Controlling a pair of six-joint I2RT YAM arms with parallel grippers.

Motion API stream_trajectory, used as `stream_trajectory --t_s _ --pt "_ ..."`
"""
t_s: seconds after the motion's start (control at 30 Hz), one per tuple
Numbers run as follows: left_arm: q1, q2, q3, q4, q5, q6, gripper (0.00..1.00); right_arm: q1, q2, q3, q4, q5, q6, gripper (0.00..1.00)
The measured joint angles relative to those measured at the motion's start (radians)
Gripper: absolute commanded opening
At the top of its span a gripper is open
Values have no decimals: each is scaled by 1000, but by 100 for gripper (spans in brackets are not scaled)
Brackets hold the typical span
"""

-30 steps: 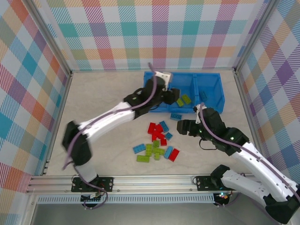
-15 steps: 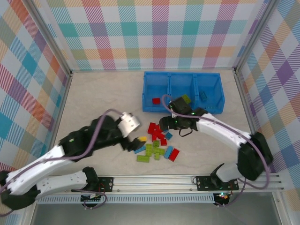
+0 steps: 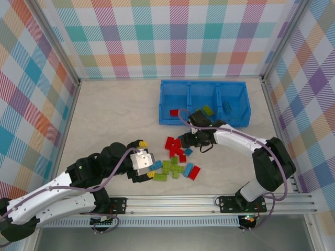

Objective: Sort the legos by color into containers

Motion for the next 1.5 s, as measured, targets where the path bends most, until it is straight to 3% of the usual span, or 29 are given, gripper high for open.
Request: stream_trajectory --t_s 0.27,0.43,0.7,1.13,1.3,1.5 --pt "0 -2 -45 6 27 12 100 -1 8 -82 -19 -86 -10 58" --pt "1 12 -47 7 35 13 100 -1 23 -93 -4 -125 -10 61" --pt "2 11 -50 9 35 13 100 -1 103 -61 28 -53 -63 60" --pt "2 1 -56 26 49 16 100 -7 106 -48 36 -27 -106 25" --pt "3 -31 -65 26 56 25 100 -43 -2 -104 119 -31 -60 23" --pt "5 -32 -65 27 48 28 100 -218 -265 -132 195 -18 10 23"
